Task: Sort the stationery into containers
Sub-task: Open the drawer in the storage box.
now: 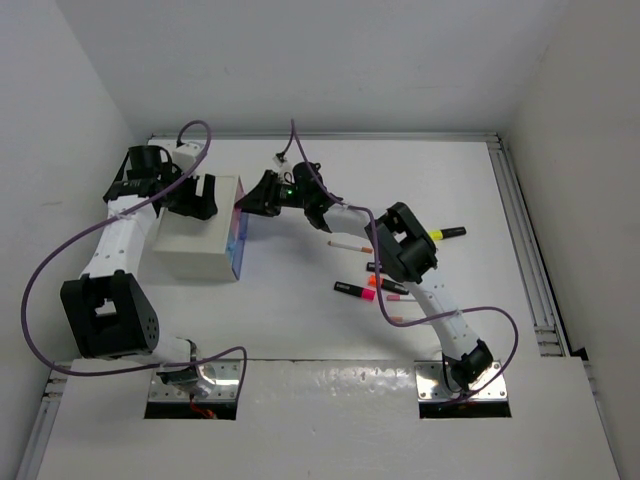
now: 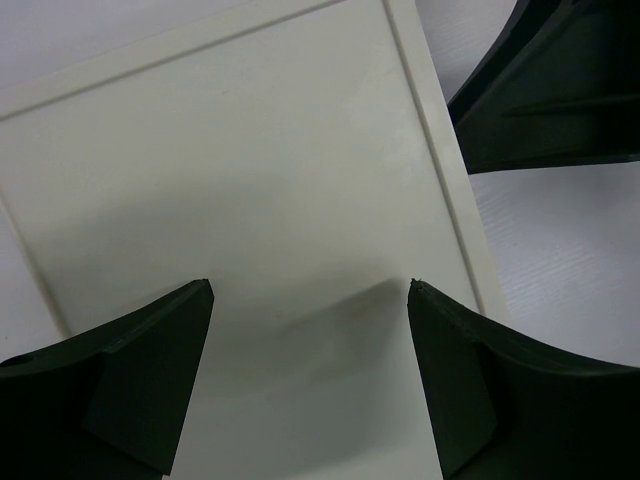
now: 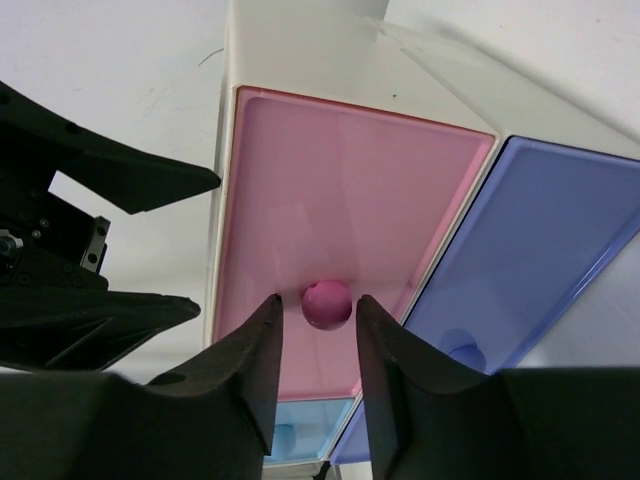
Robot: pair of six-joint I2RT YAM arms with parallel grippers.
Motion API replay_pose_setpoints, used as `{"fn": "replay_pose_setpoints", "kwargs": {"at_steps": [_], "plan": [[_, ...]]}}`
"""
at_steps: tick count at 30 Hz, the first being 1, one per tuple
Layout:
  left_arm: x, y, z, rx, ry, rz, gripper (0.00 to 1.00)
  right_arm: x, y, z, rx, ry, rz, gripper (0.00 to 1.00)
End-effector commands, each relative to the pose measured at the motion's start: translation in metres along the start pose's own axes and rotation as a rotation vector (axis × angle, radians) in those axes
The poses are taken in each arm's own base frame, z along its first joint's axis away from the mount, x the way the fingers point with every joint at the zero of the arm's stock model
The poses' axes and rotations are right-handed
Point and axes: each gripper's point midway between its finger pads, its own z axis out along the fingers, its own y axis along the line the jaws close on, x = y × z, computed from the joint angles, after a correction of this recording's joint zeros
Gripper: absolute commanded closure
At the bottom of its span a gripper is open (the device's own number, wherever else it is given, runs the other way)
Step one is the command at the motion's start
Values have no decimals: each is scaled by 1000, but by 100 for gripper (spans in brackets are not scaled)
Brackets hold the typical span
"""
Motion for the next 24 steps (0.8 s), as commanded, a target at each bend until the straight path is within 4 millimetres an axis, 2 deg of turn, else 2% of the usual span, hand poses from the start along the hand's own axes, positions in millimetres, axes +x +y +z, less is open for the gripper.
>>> {"fn": "replay_pose_setpoints", "kwargs": {"at_steps": [1,9,13,17,24], "plan": [[14,-1,6,-3,43,-6,14,-6,25,8,-78,-21,-55,67],[15,1,8,-16,52,-11,13,-3,27,7,-78,-13,-52,90],[20,11,9,-73,75,-25,10,-6,25,1,-70,-16,-53,100],[24,27,7,-160,99,-54,8,-11,22,-3,-57,-24,-61,100],[29,40,4,-215,114,-83,7,-18,17,-18,-48,-24,-63,100]]}}
